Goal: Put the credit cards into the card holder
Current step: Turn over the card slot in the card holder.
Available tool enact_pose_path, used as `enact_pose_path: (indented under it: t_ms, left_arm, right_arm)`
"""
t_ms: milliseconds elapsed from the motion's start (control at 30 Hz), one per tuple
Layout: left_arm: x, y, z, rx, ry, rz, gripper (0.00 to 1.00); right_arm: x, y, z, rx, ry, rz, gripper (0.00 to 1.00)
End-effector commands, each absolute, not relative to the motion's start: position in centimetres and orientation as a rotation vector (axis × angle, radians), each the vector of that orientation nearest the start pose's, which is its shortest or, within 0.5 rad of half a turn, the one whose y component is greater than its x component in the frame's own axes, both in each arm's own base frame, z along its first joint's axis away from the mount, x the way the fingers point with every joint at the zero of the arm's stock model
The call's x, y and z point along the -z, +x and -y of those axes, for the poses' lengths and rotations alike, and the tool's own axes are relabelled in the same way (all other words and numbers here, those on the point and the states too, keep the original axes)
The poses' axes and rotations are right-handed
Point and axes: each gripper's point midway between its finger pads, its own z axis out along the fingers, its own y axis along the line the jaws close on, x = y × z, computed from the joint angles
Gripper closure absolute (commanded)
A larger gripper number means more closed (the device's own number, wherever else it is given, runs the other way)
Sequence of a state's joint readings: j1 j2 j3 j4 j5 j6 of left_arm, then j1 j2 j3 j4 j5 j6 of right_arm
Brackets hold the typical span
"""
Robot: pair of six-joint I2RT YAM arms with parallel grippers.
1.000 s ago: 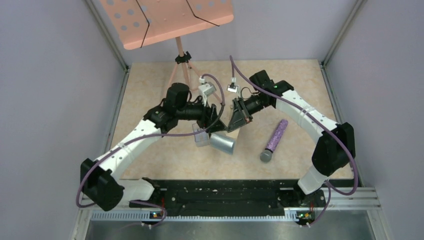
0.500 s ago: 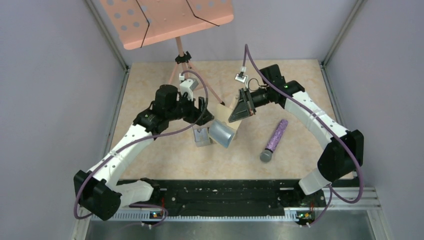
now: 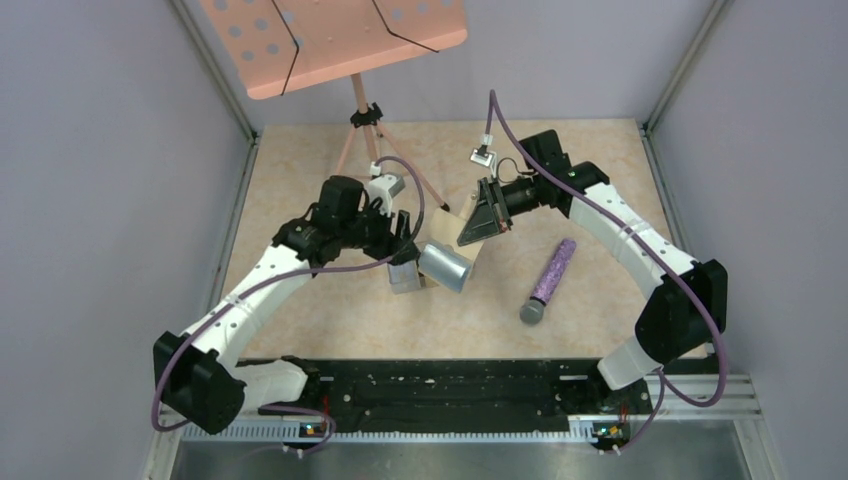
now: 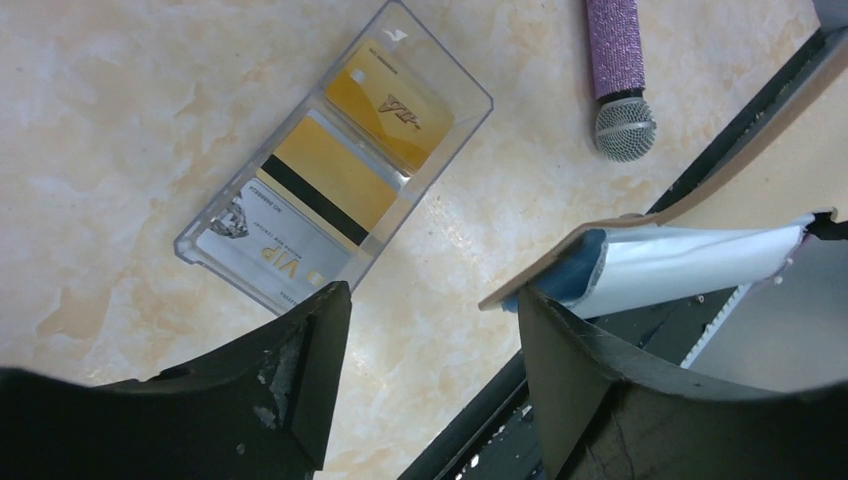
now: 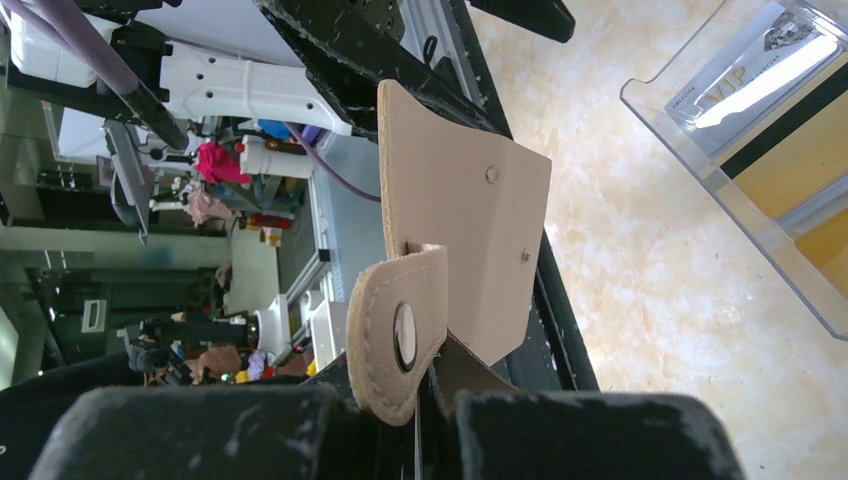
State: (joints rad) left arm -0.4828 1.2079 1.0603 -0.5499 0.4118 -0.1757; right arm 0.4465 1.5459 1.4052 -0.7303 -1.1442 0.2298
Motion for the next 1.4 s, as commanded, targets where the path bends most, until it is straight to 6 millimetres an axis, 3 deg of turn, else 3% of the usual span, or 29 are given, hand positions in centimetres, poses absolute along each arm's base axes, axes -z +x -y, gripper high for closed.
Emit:
enact_pose_path:
  t_ms: [0,400,733,967,1233,1300,1367]
  left_arm:
    - [-20.6,24.5,23.0,0.887,0.656,-2.228,0.34]
    - [-25.0,23.3,24.8,1.065,0.71,-2.013,0.33]
    - [-26.0,23.8,26.5,1.196,0.681,-1.91,0.23]
    - [-27.7,22.7,28.5,1.43,0.758,-1.805,0.22]
    - [-28.3,21.0,29.2,1.649,0.825,-1.798,0.35]
    - [-28.1,20.9,29.3,1.674,0.823,-1.814,0.44]
    - [-28.1,20.9,29.2,1.687,0.817,-1.825,0.61]
  right_arm:
    - [-28.2,21.8,-28.4,-1.678,-0.813,-2.216,1.0]
    - [-27.0,21.5,-28.2,-1.682,-0.819,-2.248,1.0]
    - [-28.6,19.4,-28.0,-1.847,-0.909,-2.138,1.0]
    - [-29.0,18.5,-27.8,-1.905,-0.939,-2.096,1.0]
    - [-28.5,20.1,-28.2,-1.814,-0.897,-2.116,1.0]
    - [-28.4,20.8,-28.3,-1.787,-0.858,-2.128,1.0]
    - [-28.3,21.5,-28.3,-1.764,-0.83,-2.132,1.0]
